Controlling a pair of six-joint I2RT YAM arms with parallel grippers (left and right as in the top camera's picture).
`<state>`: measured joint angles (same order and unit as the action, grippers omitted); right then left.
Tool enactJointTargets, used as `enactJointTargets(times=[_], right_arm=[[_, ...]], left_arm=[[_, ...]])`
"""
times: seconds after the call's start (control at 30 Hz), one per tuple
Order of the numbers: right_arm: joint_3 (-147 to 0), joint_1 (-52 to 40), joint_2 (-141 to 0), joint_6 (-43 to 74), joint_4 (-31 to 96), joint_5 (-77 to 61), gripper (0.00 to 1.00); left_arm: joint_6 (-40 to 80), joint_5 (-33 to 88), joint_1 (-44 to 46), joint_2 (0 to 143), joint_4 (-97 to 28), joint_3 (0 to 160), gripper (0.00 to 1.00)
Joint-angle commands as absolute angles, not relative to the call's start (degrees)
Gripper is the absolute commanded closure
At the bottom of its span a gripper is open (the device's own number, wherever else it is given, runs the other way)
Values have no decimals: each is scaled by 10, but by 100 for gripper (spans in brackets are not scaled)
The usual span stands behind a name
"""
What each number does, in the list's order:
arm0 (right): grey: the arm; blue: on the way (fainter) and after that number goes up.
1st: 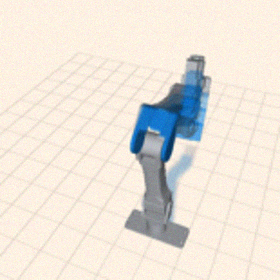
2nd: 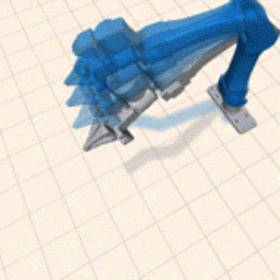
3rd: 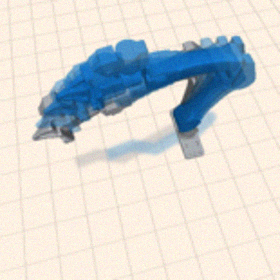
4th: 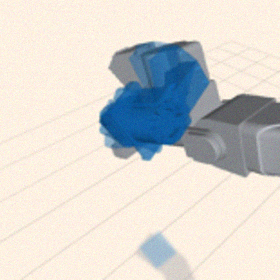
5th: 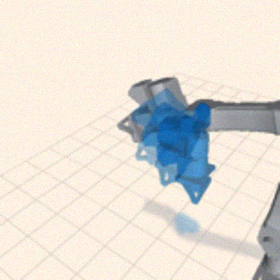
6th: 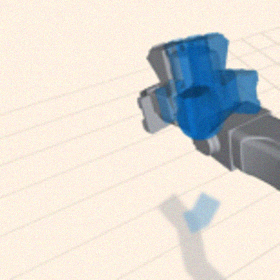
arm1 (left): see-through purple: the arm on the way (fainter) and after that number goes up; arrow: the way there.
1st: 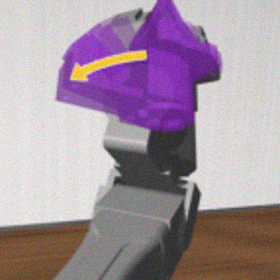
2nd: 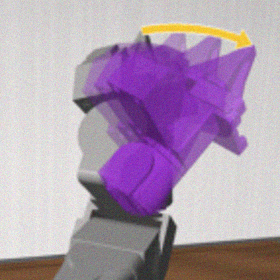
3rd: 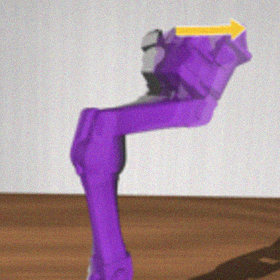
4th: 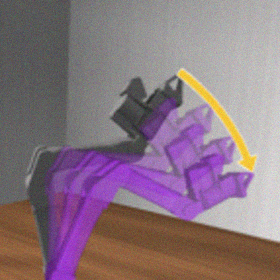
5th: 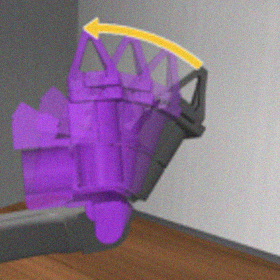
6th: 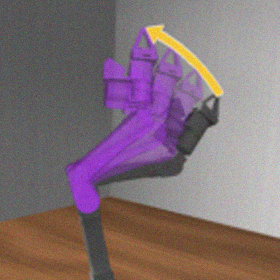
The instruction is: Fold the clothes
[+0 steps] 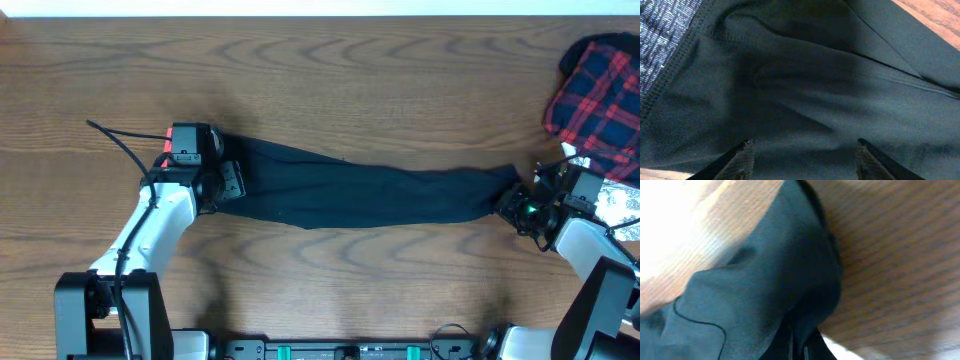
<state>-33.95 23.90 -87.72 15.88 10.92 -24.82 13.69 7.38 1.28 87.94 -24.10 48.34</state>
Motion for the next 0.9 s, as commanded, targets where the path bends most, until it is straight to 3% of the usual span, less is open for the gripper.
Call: enactJointTargets(times=[0.0,0.3,0.87], right_arm=[[-351,258,-854,147,116,-277,99],[-409,356,-842,115,194,-213,99],[-585,376,-842,78,316,-39,99]], left_arm=[[142,77,13,881,-244,479,34],[142,77,13,881,-244,479,35],[142,77,13,881,-243,479,35]])
